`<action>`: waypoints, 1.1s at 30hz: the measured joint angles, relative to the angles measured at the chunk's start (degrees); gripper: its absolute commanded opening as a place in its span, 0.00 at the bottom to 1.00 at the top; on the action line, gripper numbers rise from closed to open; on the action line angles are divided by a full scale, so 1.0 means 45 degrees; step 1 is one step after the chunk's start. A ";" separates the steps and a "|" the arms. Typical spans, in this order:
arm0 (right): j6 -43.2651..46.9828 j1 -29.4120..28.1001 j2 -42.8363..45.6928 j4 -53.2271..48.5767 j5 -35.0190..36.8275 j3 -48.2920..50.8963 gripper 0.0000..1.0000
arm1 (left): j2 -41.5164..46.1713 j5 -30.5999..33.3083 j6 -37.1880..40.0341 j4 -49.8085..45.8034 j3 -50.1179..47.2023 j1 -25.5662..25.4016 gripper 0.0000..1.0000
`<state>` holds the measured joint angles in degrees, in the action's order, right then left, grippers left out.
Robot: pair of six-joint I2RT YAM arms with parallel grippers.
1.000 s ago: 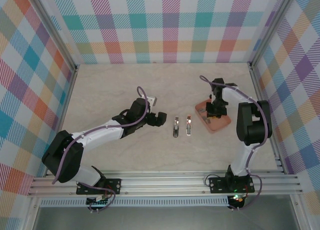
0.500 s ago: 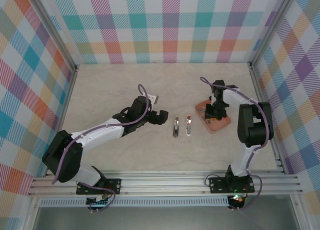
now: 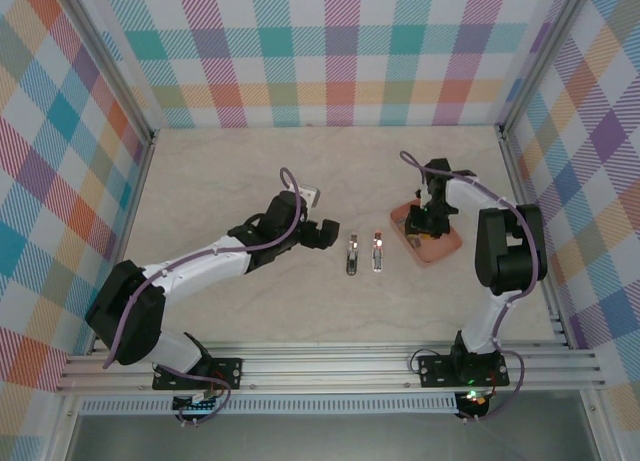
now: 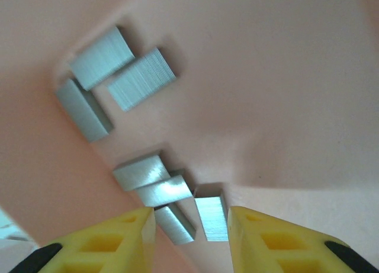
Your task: Load the staples into the stapler
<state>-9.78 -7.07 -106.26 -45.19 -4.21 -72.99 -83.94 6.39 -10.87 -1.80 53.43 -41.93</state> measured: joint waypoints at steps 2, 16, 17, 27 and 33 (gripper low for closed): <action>-0.0005 0.0000 0.0015 0.0053 -0.0049 -0.0175 0.38 | -0.0019 0.0049 0.0000 0.0000 0.0000 -0.0044 1.00; 0.0000 0.0034 0.0466 -0.0073 0.0374 0.0393 0.37 | -0.0214 0.0083 0.0000 0.0000 0.0000 -0.0083 1.00; 0.0000 0.0058 0.0602 -0.0073 0.0393 0.0529 0.37 | -0.0214 0.0083 0.0000 0.0000 0.0000 -0.0083 1.00; 0.0000 0.0262 0.0908 -0.0117 0.0214 0.1083 0.37 | -0.0214 0.0083 0.0000 0.0092 -0.0005 -0.0087 1.00; 0.0000 0.0262 0.0869 0.0063 0.0019 0.1224 0.36 | -0.0214 0.0083 -0.0005 0.0097 -0.0005 -0.0092 1.00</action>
<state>-9.78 -5.89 -102.35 -44.91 -4.12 -67.48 -84.90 6.76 -10.90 -1.37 53.41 -42.35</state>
